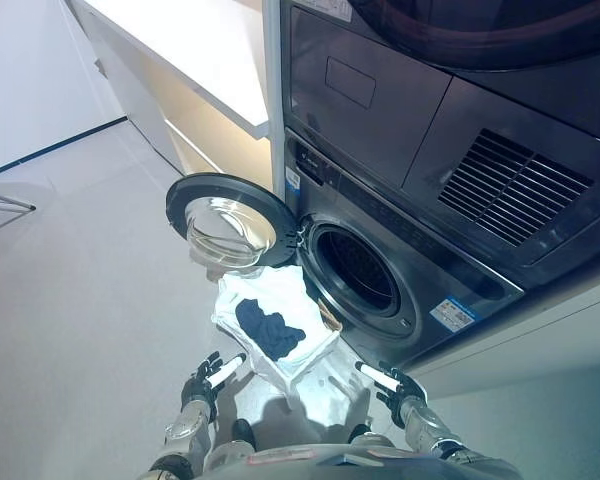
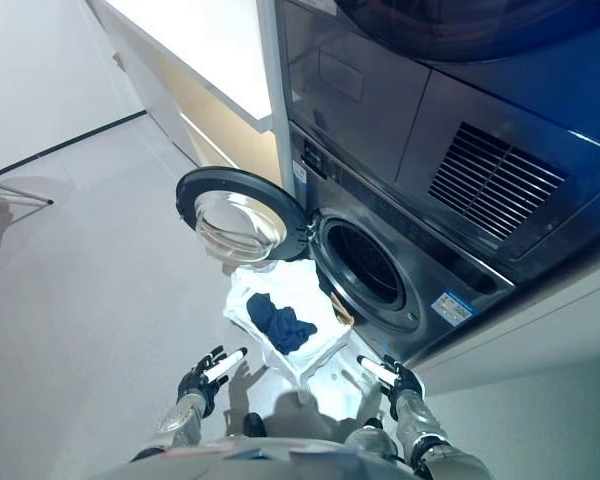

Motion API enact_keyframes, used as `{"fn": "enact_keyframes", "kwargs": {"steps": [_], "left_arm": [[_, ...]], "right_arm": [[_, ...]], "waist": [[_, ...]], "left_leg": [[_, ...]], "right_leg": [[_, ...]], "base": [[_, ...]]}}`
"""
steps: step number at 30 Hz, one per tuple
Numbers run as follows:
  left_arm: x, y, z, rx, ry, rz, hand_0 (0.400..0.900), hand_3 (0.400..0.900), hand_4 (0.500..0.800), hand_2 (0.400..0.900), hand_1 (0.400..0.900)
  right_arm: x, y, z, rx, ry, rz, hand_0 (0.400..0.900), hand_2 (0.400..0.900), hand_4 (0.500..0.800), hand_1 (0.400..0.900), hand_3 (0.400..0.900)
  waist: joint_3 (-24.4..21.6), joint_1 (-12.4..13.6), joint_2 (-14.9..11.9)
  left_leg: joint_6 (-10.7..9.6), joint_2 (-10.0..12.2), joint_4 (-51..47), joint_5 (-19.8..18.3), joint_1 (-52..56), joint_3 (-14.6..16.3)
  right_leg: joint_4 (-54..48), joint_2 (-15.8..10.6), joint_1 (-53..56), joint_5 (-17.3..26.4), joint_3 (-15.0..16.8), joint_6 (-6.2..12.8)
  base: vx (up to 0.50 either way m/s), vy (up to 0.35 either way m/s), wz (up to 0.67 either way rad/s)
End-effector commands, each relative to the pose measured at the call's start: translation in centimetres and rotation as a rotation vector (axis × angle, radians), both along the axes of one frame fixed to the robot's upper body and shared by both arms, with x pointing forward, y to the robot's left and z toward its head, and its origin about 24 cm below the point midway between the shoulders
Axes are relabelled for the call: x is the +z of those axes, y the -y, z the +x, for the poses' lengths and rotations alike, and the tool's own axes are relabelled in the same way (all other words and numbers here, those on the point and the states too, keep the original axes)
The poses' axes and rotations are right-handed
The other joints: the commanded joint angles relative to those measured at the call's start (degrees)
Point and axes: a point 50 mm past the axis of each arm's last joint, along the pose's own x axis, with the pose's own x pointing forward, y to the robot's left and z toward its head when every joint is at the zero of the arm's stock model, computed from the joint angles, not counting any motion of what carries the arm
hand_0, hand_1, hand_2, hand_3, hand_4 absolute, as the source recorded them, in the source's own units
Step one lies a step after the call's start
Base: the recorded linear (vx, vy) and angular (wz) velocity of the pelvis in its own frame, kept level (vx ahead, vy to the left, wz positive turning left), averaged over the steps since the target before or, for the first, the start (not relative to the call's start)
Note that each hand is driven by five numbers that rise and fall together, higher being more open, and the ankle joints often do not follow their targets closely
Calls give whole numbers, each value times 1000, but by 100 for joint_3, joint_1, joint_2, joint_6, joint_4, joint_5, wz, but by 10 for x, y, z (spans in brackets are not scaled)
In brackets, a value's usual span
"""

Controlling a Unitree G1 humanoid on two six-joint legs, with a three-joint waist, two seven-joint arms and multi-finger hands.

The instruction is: Put the clothes in the basket into the washing machine.

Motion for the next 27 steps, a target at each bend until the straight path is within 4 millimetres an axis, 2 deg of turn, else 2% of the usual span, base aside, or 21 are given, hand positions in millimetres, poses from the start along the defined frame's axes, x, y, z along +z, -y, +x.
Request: {"fn": "enact_keyframes", "kwargs": {"steps": [1, 4, 5, 6, 8, 9, 10, 11, 15, 16, 17, 18, 19, 20, 21, 22, 23, 24, 26, 27], "left_arm": [[26, -4, 44, 6, 206, 17, 900, 900, 800, 900, 900], [45, -2, 64, -10, 334, 23, 900, 900, 800, 900, 900], [57, 0, 73, -29, 406, 28, 900, 900, 800, 900, 900], [58, -1, 73, -29, 406, 28, 900, 900, 800, 900, 900], [80, -1, 87, -51, 530, 38, 900, 900, 800, 900, 900], [98, 1, 97, -78, 621, 48, 900, 900, 800, 900, 900], [98, 1, 97, -78, 622, 48, 900, 900, 800, 900, 900], [123, 4, 110, -113, 739, 64, 900, 900, 800, 900, 900], [158, 12, 131, -154, 891, 105, 900, 900, 800, 900, 900], [159, 12, 131, -154, 893, 105, 900, 900, 800, 900, 900], [184, 20, 142, -169, 1004, 106, 900, 900, 800, 900, 900], [193, 23, 146, -176, 1040, 109, 900, 900, 800, 900, 900], [194, 23, 146, -176, 1041, 109, 900, 900, 800, 900, 900], [215, 28, 154, -187, 1131, 118, 900, 900, 800, 900, 900], [216, 28, 155, -186, 1133, 118, 900, 900, 800, 900, 900], [229, 29, 158, -181, 1187, 119, 900, 900, 800, 900, 900], [247, 31, 161, -177, 1261, 130, 900, 900, 800, 900, 900], [249, 31, 162, -176, 1266, 130, 900, 900, 800, 900, 900], [271, 40, 166, -189, 1356, 124, 900, 900, 800, 900, 900], [273, 40, 167, -187, 1362, 124, 900, 900, 800, 900, 900]], "right_arm": [[20, -10, 47, 41, 168, -6, 900, 900, 800, 900, 900], [38, -14, 72, 128, 279, -42, 900, 900, 800, 900, 900], [54, -19, 92, 199, 375, -78, 900, 900, 800, 900, 900], [55, -19, 92, 199, 375, -77, 900, 900, 800, 900, 900], [82, -26, 121, 307, 505, -145, 900, 900, 800, 900, 900], [97, -27, 137, 345, 562, -193, 900, 900, 800, 900, 900], [97, -27, 137, 344, 563, -193, 900, 900, 800, 900, 900], [125, -32, 163, 400, 661, -259, 900, 900, 800, 900, 900], [169, -31, 201, 457, 772, -404, 900, 900, 800, 900, 900], [170, -31, 202, 457, 773, -405, 900, 900, 800, 900, 900], [203, -28, 220, 467, 862, -482, 900, 900, 800, 900, 900], [217, -26, 228, 466, 893, -525, 900, 900, 800, 900, 900], [218, -26, 229, 466, 895, -525, 900, 900, 800, 900, 900], [254, -21, 245, 493, 967, -658, 900, 900, 800, 900, 900], [256, -21, 245, 493, 969, -659, 900, 900, 800, 900, 900], [275, -16, 252, 476, 1003, -711, 900, 900, 800, 900, 900], [302, -7, 260, 451, 1035, -795, 900, 900, 800, 900, 900], [304, -7, 261, 449, 1040, -797, 900, 900, 800, 900, 900], [336, 1, 268, 429, 1063, -933, 900, 900, 800, 900, 900], [338, 1, 269, 427, 1068, -937, 900, 900, 800, 900, 900]], "waist": [[127, 32, -185], [336, 124, -212], [516, 199, -232], [488, 185, -245], [794, 278, -284], [1031, 398, -292], [1022, 396, -294], [1328, 579, -317], [1669, 914, -353], [1668, 911, -353], [1918, 1058, -358], [2000, 1102, -369], [1992, 1098, -369], [2232, 1205, -393], [2217, 1195, -394], [2312, 1253, -402], [2390, 1341, -375], [2389, 1332, -377], [2394, 1397, -382], [2393, 1383, -382]], "left_leg": [[-184, 67, 363, -527, 192, 42], [-194, 88, 394, -451, -38, -54], [-204, 128, 424, -416, -219, -115], [-194, 111, 428, -393, -267, -124], [-189, 136, 546, -356, -594, -244], [-200, 171, 655, -352, -852, -343], [-200, 172, 670, -358, -874, -346], [-232, 247, 814, -298, -1265, -474], [-271, 325, 854, -182, -1819, -674], [-271, 325, 863, -183, -1836, -678], [-280, 333, 946, -160, -2183, -788], [-289, 352, 1039, -167, -2361, -832], [-289, 353, 1061, -175, -2395, -838], [-297, 359, 1290, -196, -2822, -922], [-296, 358, 1323, -209, -2874, -931], [-302, 370, 1457, -236, -3134, -977], [-351, 403, 1667, -423, -3498, -1135], [-348, 400, 1720, -443, -3566, -1141], [-304, 396, 2150, -574, -4337, -1300], [-301, 392, 2219, -600, -4420, -1314]], "right_leg": [[-71, -153, -306, 492, 79, 358], [-10, -175, -522, 513, 61, 367], [67, -165, -692, 490, 57, 368], [65, -182, -729, 504, 48, 362], [263, -210, -1080, 458, 39, 346], [417, -221, -1326, 415, 13, 335], [428, -225, -1345, 410, 13, 334], [594, -259, -1726, 404, -44, 322], [780, -294, -2288, 406, -214, 313], [786, -296, -2301, 403, -217, 311], [894, -343, -2632, 410, -298, 310], [957, -371, -2792, 407, -318, 304], [969, -376, -2817, 402, -320, 301], [1142, -451, -3152, 382, -367, 300], [1164, -461, -3192, 373, -369, 297], [1273, -493, -3418, 348, -358, 299], [1557, -509, -3762, 153, -266, 408], [1602, -528, -3822, 134, -259, 405], [1995, -650, -4417, 19, -298, 407], [2049, -672, -4482, -5, -296, 403]], "base": [[-36, 8, 4], [-105, -17, 13], [-116, -31, 16], [-141, -37, 17], [-173, -41, 21], [-134, -42, 18], [-224, -87, 27], [-181, -81, 26], [-115, -87, 29], [-124, -89, 29], [-125, -97, 29], [-126, -97, 29], [-131, -111, 30], [-101, -77, 21], [-147, -108, 27], [-18, -77, 14], [-22, -77, 14], [-9, -80, 17], [-77, -79, 23], [-63, -64, 22]]}}
